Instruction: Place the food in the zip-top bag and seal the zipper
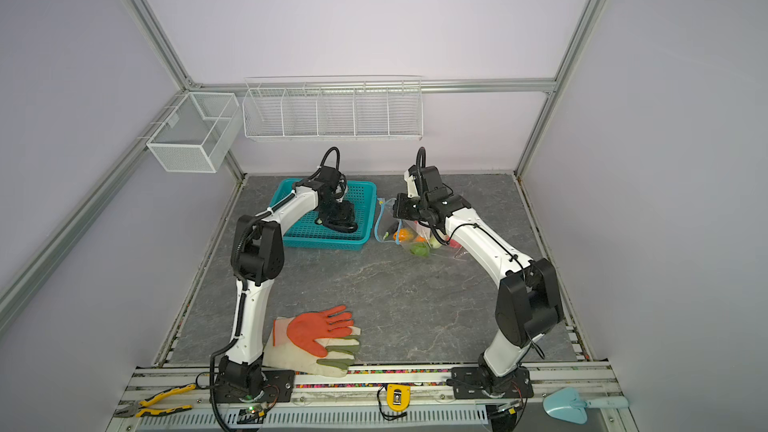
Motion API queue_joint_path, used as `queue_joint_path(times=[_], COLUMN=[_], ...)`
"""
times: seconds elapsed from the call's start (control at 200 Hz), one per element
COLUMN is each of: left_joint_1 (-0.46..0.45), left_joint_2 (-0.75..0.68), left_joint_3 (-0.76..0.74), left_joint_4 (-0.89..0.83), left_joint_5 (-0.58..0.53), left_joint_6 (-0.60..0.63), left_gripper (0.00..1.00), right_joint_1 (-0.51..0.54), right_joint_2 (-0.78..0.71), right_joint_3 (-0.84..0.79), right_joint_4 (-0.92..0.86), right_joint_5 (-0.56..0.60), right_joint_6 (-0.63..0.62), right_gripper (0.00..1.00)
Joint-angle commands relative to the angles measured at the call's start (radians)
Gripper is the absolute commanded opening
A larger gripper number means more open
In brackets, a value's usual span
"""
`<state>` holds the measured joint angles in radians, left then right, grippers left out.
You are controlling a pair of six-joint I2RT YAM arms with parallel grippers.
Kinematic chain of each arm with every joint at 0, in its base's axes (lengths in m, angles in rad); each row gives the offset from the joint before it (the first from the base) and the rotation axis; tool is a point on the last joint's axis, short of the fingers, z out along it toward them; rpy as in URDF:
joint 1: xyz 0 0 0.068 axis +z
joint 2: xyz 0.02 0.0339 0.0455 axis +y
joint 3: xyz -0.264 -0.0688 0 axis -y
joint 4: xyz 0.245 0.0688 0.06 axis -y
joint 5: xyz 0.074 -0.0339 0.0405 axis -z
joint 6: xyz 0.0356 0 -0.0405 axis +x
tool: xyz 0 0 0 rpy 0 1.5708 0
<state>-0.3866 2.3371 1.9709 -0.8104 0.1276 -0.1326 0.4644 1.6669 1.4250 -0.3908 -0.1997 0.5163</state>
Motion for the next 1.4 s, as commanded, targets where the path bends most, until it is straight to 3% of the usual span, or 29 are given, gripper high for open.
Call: queue_joint_path(times=[0.0,0.135,0.275,0.365,0.535,0.815,0.925,1.13,1.394], left_joint_1=[-0.001,0.002,0.006,0.006,0.008,0.026,0.022,-0.009,-0.056], left_joint_2=[-0.044,-0.052,-0.075,-0.081,-0.102,-0.241,-0.253,-0.240,-0.075], left_joint_3=[-0.017,-0.026,0.011,0.062,0.094,-0.152,-0.176,-0.150,0.036], left_joint_4=[-0.052,-0.086,-0.116,-0.173,-0.222,-0.143,-0.074,0.006,-0.160], left_joint_5=[-0.005,-0.018,-0.077,-0.146,-0.172,-0.090,-0.017,-0.017,-0.077], left_joint_6=[-0.029,-0.094,-0.268,-0.380,-0.485,-0.651,-0.562,-0.297,-0.107], left_gripper=[0.72,0.77,0.87,0.89,0.89,0.87,0.87,0.88,0.87], right_joint_1=[-0.004,-0.004,-0.003,-0.005,-0.005,-0.011,-0.013,-0.016,-0.019], right_joint_2=[-0.036,-0.040,-0.036,-0.040,-0.050,-0.045,-0.042,-0.050,-0.058], right_joint_3=[-0.016,-0.027,-0.031,-0.033,-0.047,-0.063,-0.070,-0.082,-0.085], right_joint_4=[0.011,0.018,0.030,0.033,0.039,0.060,0.070,0.083,0.079], right_joint_5=[0.001,0.002,-0.008,-0.011,-0.008,-0.023,-0.030,-0.037,-0.032], right_joint_6=[-0.009,-0.007,-0.001,0.000,0.001,0.007,0.010,0.014,0.014], right_gripper=[0.07,0.07,0.07,0.07,0.07,0.07,0.07,0.07,0.07])
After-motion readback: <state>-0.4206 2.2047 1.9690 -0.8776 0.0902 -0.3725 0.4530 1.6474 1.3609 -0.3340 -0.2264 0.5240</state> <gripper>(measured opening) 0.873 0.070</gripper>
